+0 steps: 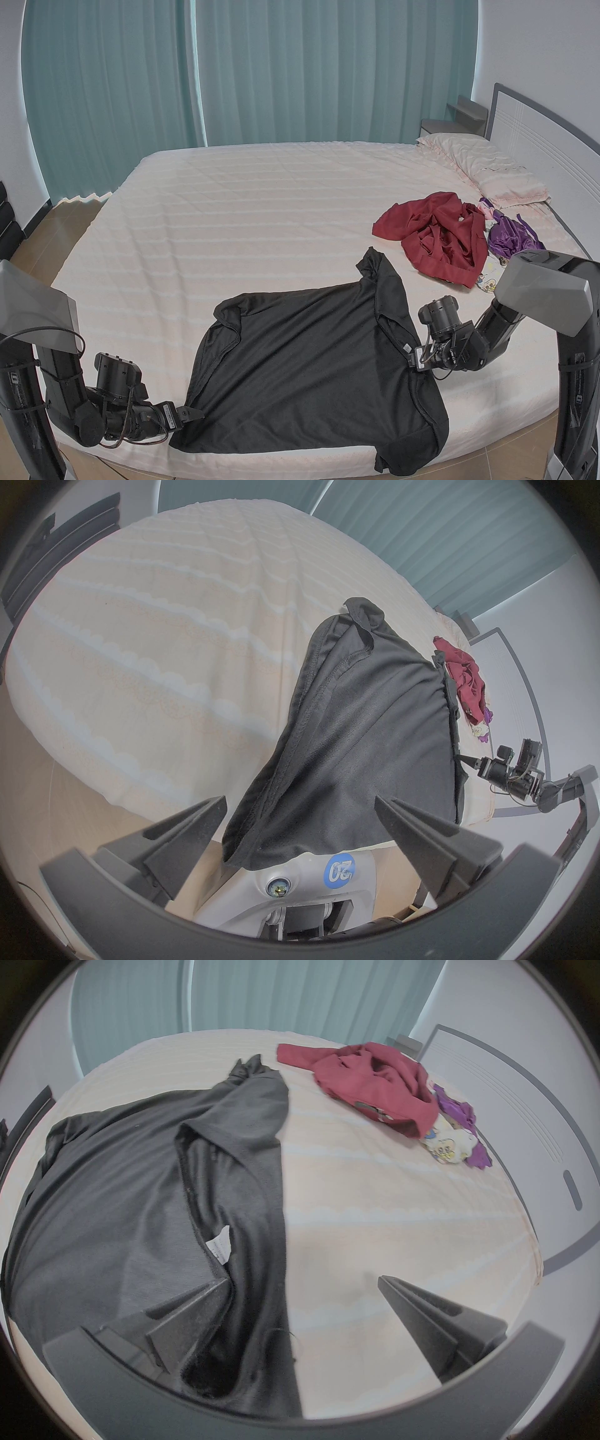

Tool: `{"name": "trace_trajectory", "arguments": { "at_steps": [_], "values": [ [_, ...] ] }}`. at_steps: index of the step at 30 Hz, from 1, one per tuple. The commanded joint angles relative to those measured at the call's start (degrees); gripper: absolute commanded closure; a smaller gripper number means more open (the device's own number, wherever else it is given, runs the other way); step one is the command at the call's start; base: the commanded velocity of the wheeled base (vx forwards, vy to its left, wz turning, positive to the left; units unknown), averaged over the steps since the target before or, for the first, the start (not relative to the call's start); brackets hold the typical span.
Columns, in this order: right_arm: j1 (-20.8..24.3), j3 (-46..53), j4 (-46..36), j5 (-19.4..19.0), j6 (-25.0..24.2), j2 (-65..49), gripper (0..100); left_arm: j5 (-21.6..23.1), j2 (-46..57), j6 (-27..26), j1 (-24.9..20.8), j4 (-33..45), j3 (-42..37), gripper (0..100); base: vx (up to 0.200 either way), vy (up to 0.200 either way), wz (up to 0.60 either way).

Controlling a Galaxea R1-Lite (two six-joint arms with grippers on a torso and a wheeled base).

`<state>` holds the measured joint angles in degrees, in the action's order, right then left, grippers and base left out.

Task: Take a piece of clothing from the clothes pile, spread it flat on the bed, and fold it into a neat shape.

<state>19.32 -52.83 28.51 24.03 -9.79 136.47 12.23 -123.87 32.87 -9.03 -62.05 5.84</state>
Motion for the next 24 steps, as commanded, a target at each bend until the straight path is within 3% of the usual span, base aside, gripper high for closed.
{"name": "trace_trajectory", "arguments": {
  "at_steps": [1, 13, 20, 24],
  "values": [
    [-4.7, 3.0, 0.7, -0.3, 0.5, -3.1, 0, 0.0, -0.2, 0.0, 0.0, 0.0, 0.0, 0, 0.0, 0.0, 0.0],
    [-15.1, 9.8, 10.0, -4.5, 1.7, -4.3, 0, 0.0, -0.3, 0.0, 0.0, 0.0, -0.1, 0, 0.0, 0.0, 0.0],
    [-23.5, 11.3, 16.1, -10.8, 1.4, -3.2, 0, 0.0, -0.3, -0.1, 0.0, 0.0, -0.2, 0, 0.0, 0.0, 0.0],
    [-25.6, 11.6, 18.5, -14.4, 0.1, -3.8, 0, 0.0, -0.3, -0.1, -0.1, -0.1, -0.2, 0, 0.0, 0.0, 0.0]
  ]
}}
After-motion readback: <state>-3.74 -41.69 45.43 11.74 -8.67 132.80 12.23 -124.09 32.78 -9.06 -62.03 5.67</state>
